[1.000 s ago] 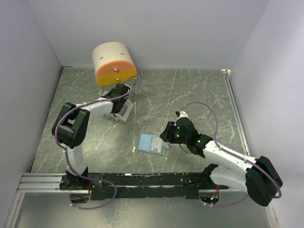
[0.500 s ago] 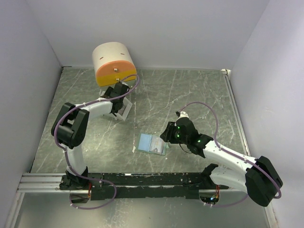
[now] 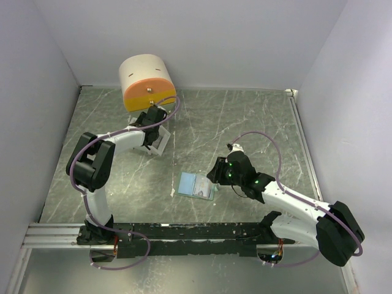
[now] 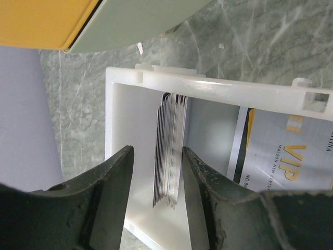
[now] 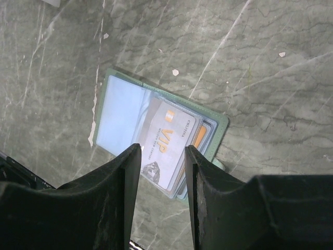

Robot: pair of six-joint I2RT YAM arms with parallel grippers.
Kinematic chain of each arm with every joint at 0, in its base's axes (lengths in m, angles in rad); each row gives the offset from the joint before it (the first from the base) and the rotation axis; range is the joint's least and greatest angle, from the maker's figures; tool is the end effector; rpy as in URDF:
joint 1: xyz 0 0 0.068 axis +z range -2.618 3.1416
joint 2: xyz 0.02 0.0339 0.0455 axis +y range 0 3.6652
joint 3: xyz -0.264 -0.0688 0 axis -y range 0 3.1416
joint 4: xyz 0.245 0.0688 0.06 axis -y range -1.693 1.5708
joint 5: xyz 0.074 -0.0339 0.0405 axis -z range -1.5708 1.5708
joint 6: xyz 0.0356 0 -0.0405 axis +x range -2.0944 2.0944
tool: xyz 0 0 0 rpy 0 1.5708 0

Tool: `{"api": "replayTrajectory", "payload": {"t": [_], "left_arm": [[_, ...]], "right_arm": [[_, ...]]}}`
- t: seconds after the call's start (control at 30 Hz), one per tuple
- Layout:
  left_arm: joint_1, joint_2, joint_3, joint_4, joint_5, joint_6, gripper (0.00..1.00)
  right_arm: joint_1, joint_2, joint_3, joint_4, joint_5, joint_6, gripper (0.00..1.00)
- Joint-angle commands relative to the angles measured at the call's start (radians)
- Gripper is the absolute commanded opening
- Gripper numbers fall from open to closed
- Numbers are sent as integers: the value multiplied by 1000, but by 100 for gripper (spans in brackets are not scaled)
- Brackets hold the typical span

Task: Put the credit cards into the card holder
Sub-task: Pick up the credit card from the storage box.

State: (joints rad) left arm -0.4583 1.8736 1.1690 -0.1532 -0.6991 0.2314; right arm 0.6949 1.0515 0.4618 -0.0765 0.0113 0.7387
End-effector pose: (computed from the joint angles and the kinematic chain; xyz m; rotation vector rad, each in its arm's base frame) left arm 0.3603 -0.1522 0.1759 0.4768 2.2380 0.7256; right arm 0.1632 0.1355 0.1886 0.0579 2.3485 0.7399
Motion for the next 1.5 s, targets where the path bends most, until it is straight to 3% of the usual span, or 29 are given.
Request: {"api": "replayTrajectory", "payload": {"t": [0.0,0.27,0.57,1.47], "left_arm": [[12,-14,-5,33,-29,16,52],[14,5,6,34,-64,17,49],[14,-5,-3,65,-108,34,54],[13,64,31,21,-70,33,25]], "right_arm": [[-4,-11,-5,-7,3,-15,40],[-6,-16,5,-23,12,-24,40],[-9,4,8,-11,-1,-23,40],[-12,3,28,-31,1,-35,40]]}}
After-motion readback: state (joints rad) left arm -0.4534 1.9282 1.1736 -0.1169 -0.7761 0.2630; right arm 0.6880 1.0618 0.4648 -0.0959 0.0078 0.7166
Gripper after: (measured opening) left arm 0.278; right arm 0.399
